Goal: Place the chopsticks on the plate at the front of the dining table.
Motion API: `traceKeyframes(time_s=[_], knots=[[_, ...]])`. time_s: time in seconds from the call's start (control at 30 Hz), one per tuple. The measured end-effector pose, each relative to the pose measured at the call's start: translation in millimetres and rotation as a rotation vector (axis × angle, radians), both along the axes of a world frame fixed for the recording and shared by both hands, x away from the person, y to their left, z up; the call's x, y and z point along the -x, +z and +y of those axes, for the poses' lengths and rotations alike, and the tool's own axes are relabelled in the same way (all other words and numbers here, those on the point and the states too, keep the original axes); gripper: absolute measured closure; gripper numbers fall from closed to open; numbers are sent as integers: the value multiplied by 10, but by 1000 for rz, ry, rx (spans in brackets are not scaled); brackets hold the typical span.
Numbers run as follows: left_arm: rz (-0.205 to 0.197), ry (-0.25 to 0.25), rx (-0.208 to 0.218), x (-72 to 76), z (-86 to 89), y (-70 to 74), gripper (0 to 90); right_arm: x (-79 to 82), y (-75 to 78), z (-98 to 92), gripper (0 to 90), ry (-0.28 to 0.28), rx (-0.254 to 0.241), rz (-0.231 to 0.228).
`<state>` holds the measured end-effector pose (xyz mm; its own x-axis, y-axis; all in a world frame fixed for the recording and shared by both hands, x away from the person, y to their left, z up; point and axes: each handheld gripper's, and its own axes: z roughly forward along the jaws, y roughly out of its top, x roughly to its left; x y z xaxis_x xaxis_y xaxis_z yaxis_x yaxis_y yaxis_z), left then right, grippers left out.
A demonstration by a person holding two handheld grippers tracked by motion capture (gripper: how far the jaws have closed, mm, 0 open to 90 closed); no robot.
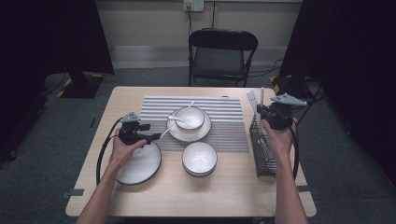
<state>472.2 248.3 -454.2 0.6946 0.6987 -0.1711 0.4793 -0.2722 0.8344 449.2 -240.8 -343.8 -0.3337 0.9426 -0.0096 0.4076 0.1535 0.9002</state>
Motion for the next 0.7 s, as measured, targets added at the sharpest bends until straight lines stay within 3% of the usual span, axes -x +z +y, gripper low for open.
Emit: traceKeyframes(time_s=[0.2, 0.47, 0.7], knots=[[-4, 6, -11, 10, -4, 14, 259, 32, 30, 1, 852, 7, -12, -16], [-15, 4, -15, 18, -13, 31, 259, 75, 188, -37, 852, 17, -38, -62], [-1, 10, -11, 8, -4, 5, 258, 107, 292, -52, 852, 13, -39, -83]])
